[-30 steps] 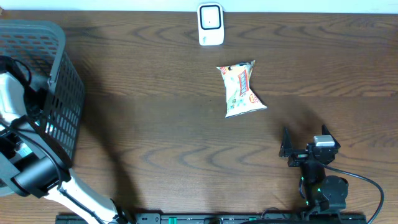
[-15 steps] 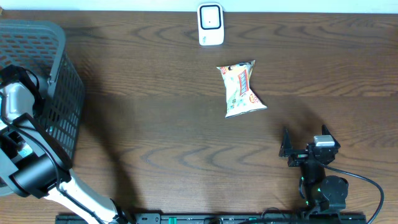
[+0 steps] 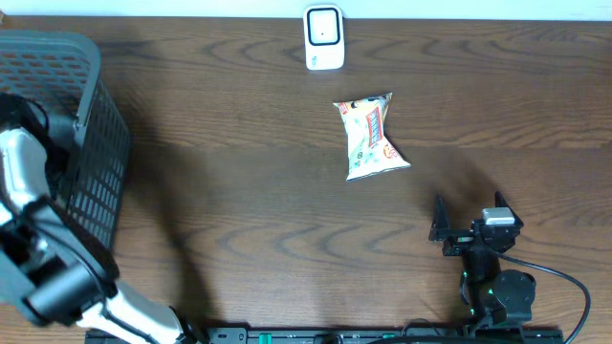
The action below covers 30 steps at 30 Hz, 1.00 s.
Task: Scan the item barcode
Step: 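Reach the left gripper back into the basket and grasp the green packet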
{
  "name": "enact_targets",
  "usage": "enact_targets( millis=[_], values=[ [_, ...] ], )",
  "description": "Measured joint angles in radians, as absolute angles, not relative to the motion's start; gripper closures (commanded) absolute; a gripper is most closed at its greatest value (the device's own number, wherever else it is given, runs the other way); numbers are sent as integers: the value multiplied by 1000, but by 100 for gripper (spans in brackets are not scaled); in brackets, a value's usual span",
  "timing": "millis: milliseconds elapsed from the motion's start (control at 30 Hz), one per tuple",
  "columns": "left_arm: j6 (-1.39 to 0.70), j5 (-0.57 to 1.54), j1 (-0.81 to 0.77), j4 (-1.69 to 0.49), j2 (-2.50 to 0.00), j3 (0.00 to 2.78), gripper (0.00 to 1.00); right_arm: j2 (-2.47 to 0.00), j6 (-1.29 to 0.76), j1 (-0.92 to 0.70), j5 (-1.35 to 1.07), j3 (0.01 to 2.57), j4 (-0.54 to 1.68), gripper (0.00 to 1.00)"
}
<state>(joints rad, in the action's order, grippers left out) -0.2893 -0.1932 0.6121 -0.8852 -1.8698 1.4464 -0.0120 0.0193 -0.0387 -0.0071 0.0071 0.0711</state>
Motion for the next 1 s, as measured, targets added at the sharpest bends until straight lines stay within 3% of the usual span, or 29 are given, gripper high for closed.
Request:
enact_targets(
  millis=[233,467,767,833,1000],
  values=[
    [-315,-121,612,-809,-1571,1448,70,-12,19,-39,-7,7,72,1],
    [-318,-103,612,-778,-1379,1451,38,-12,19,-39,-7,7,71,1],
    [-337,-171,616,-813,-1514,1421,27,-12,19,-39,-7,7,71,1],
    [-348,-186,622,-827,-1572,1412,18,-12,19,-39,-7,7,71,1],
    [-370,-194,635,-828,-1740,1399,14,-12,19,-39,-7,7,71,1]
  ],
)
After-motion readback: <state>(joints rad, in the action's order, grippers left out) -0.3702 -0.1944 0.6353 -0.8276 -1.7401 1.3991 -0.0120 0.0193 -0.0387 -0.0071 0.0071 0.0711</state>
